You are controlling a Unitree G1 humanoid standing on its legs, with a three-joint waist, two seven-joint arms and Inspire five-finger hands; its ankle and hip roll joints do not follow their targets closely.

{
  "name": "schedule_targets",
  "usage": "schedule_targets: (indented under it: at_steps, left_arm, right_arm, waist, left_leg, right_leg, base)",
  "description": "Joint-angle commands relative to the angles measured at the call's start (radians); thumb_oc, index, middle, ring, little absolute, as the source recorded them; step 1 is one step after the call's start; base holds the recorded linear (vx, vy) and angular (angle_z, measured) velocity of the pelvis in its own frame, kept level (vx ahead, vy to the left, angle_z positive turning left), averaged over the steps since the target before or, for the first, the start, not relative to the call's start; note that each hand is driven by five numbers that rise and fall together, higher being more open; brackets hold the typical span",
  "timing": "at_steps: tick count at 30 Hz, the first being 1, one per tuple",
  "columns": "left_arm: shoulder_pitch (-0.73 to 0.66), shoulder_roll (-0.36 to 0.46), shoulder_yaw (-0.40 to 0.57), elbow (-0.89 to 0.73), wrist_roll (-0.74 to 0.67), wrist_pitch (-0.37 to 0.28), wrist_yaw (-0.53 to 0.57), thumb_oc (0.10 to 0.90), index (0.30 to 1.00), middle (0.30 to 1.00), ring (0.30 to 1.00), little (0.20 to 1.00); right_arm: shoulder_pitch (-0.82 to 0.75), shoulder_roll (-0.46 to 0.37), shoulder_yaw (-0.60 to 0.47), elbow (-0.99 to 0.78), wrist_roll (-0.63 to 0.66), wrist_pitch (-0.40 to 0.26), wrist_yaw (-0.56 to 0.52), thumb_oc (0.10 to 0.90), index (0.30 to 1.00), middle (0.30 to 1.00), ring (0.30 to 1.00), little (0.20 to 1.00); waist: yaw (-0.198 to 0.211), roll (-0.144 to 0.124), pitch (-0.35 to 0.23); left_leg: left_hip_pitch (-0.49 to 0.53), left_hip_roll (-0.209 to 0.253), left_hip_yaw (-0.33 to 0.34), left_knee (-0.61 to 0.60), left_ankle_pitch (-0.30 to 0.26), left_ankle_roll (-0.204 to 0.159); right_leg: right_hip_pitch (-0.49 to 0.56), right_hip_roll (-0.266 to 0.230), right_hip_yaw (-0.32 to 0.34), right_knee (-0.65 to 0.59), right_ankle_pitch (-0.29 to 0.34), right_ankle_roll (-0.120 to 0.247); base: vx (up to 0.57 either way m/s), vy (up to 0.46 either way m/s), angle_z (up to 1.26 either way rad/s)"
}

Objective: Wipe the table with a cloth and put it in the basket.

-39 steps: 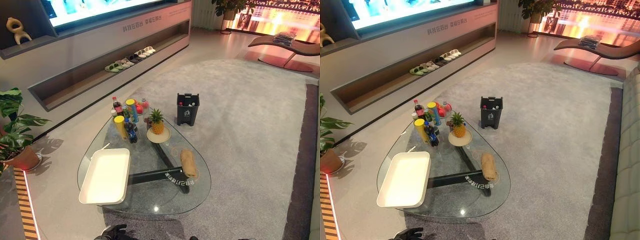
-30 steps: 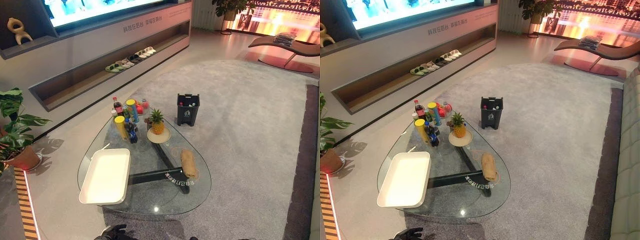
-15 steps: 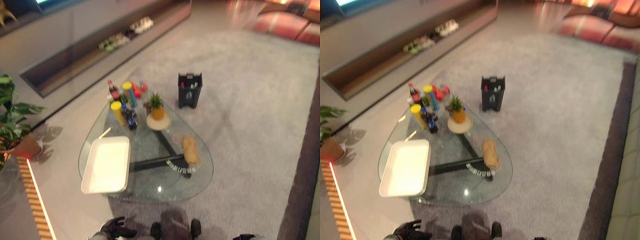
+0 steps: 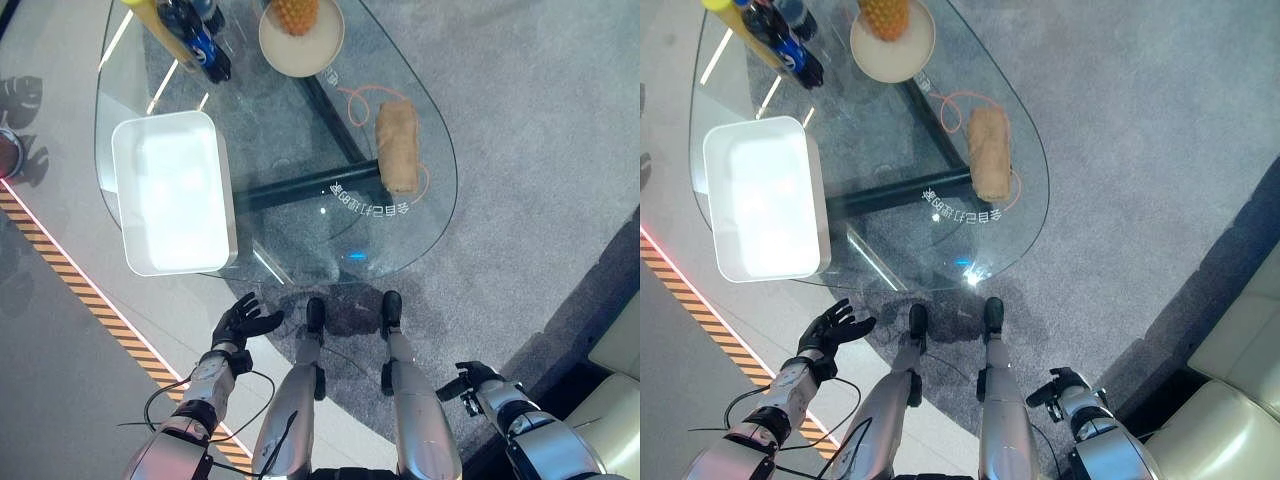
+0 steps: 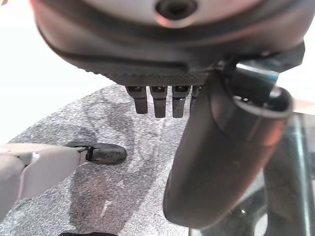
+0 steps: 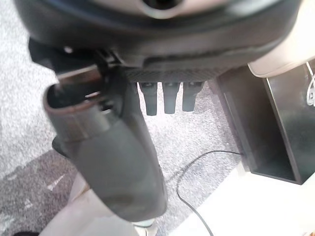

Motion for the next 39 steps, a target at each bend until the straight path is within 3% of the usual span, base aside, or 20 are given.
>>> schedule_targets:
  at_steps: [1,9,21,26,31,37,39]
  left_arm:
    - [0.013,0.058,0.05,0.017,-0.03,-0.011,0.006,0.8,0.9,0.9,0.9,0.9]
    - [0.014,0.071,0.049,-0.003,-0.029,-0.004,0.01,0.8,0.9,0.9,0.9,0.9]
    - [0.005,0.077,0.049,0.0,-0.029,-0.01,-0.001,0.8,0.9,0.9,0.9,0.9]
    - [-0.006,0.085,0.038,0.009,-0.04,-0.001,-0.005,0.8,0.9,0.9,0.9,0.9]
    - [-0.006,0.097,0.013,-0.01,-0.055,0.005,0.01,0.8,0.9,0.9,0.9,0.9]
    - [0.024,0.082,-0.003,-0.025,-0.056,-0.022,0.024,0.8,0.9,0.9,0.9,0.9]
    - [0.027,0.073,-0.013,-0.024,-0.062,-0.036,0.022,0.8,0.9,0.9,0.9,0.9]
  right_arm:
    - [0.047,-0.078,0.024,0.005,0.043,0.01,-0.039,0.8,0.9,0.9,0.9,0.9]
    - [-0.001,-0.111,-0.005,-0.016,0.052,-0.047,-0.114,0.8,0.9,0.9,0.9,0.9]
    - [-0.033,-0.143,-0.037,0.004,0.061,-0.143,-0.159,0.8,0.9,0.9,0.9,0.9]
    - [-0.065,-0.172,-0.063,-0.006,0.15,-0.251,-0.278,0.8,0.9,0.9,0.9,0.9]
    - [-0.171,-0.241,-0.104,-0.146,0.304,-0.382,-0.39,0.8,0.9,0.9,0.9,0.9]
    - [-0.277,-0.278,-0.1,-0.358,0.37,-0.44,-0.514,0.8,0.9,0.9,0.9,0.9]
    - [-0.36,-0.295,-0.072,-0.442,0.384,-0.423,-0.554,0.8,0.9,0.9,0.9,0.9]
  waist:
    - [-0.001,-0.005,-0.004]
    - [0.004,-0.002,-0.004]
    - [0.009,0.001,-0.004]
    - [0.012,0.002,-0.004]
    - [0.017,-0.002,-0.004]
    - [0.019,-0.007,-0.004]
    - [0.023,-0.003,-0.004]
  left_leg:
    - [-0.159,-0.072,-0.029,0.193,-0.063,0.011]
    - [-0.347,-0.058,-0.034,0.416,-0.138,0.03]
    - [-0.393,-0.057,-0.032,0.448,-0.152,0.034]
    - [-0.384,-0.057,-0.034,0.442,-0.151,0.031]
    - [-0.385,-0.055,-0.034,0.434,-0.147,0.031]
    - [-0.38,-0.052,-0.033,0.406,-0.138,0.026]
    - [-0.378,-0.051,-0.03,0.391,-0.132,0.024]
  right_leg:
    - [-0.138,0.018,-0.037,0.245,-0.14,-0.013]
    - [-0.326,0.032,-0.026,0.445,-0.205,-0.033]
    - [-0.369,0.039,-0.035,0.466,-0.207,-0.044]
    - [-0.359,0.036,-0.044,0.463,-0.205,-0.045]
    - [-0.36,0.037,-0.049,0.455,-0.194,-0.043]
    - [-0.358,0.04,-0.053,0.431,-0.184,-0.045]
    - [-0.357,0.039,-0.056,0.419,-0.185,-0.048]
  base:
    - [-0.03,-0.028,0.06]
    - [-0.04,-0.04,0.1]
    - [-0.01,-0.011,-0.03]
    - [0.0,0.007,-0.01]
    - [0.0,-0.002,0.01]
    - [-0.01,0.004,0.01]
    - [-0.03,0.044,-0.03]
